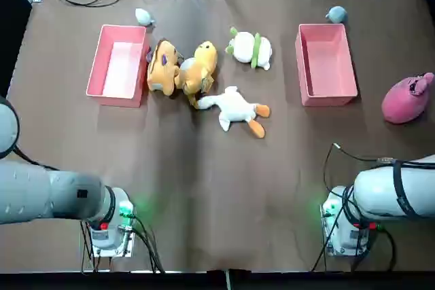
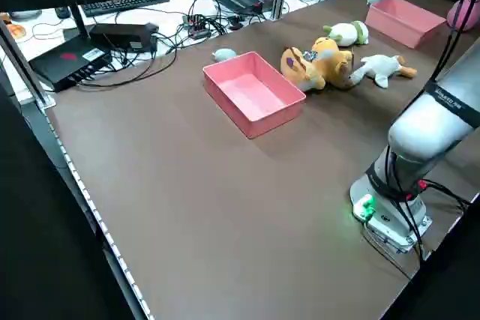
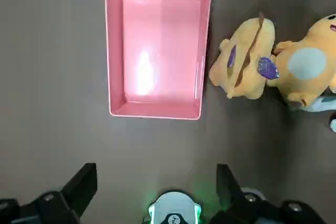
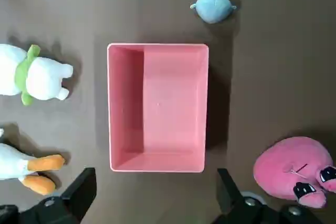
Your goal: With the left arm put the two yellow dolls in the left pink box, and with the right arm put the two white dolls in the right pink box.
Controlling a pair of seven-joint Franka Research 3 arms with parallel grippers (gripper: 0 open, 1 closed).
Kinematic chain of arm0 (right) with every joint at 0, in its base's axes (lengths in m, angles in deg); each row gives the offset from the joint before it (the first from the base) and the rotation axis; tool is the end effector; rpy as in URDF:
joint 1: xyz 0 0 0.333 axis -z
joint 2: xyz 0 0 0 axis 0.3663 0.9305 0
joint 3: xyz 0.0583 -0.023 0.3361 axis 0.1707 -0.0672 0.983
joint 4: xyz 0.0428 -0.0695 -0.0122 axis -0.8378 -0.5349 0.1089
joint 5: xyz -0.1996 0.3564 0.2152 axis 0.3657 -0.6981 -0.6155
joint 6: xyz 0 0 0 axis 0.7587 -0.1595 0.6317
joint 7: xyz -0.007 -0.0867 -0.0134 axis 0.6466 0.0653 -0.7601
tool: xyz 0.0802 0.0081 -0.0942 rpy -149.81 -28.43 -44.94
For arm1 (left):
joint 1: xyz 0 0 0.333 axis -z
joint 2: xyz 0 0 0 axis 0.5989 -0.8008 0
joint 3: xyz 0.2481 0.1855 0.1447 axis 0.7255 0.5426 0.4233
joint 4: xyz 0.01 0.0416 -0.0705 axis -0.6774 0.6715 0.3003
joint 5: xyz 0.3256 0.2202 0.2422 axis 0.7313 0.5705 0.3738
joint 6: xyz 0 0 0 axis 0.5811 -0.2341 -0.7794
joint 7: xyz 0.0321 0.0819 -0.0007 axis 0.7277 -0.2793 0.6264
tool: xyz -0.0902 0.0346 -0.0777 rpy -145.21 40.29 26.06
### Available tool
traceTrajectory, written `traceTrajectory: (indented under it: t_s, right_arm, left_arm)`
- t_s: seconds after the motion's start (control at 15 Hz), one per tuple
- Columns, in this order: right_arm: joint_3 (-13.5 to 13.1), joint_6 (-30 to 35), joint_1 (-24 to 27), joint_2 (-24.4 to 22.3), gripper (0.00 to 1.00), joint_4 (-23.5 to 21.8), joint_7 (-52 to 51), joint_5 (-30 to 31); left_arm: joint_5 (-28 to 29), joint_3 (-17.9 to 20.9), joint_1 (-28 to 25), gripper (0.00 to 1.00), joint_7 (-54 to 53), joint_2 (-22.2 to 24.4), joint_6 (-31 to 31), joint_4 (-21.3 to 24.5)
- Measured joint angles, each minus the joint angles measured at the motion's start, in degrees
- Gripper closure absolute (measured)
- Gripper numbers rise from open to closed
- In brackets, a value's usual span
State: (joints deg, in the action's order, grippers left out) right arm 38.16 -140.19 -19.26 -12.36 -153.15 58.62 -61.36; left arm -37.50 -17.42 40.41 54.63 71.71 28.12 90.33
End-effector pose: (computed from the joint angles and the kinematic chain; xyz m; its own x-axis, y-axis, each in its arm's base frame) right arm 0.6162 -0.0047 0.6277 0.9996 0.0276 0.0054 0.0276 -0.9996 -0.0013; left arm 0.5650 -0.0136 0.6569 0.9934 -0.0421 -0.1065 -0.0432 -0.9990 -0.0082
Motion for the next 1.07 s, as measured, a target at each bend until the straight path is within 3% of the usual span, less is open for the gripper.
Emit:
traceTrajectory:
  t_s: [0.6,1.07]
  right_arm:
    - [0.0,0.0,0.0,0.0,0.00,0.0,0.0,0.0]
    - [0.0,-0.1,0.0,0.0,0.00,0.0,0.0,0.0]
  left_arm:
    - [0.1,0.4,-1.0,0.00,0.1,-0.9,0.0,0.1]
    - [0.1,-0.6,0.4,0.00,-0.2,-9.6,3.6,0.0]
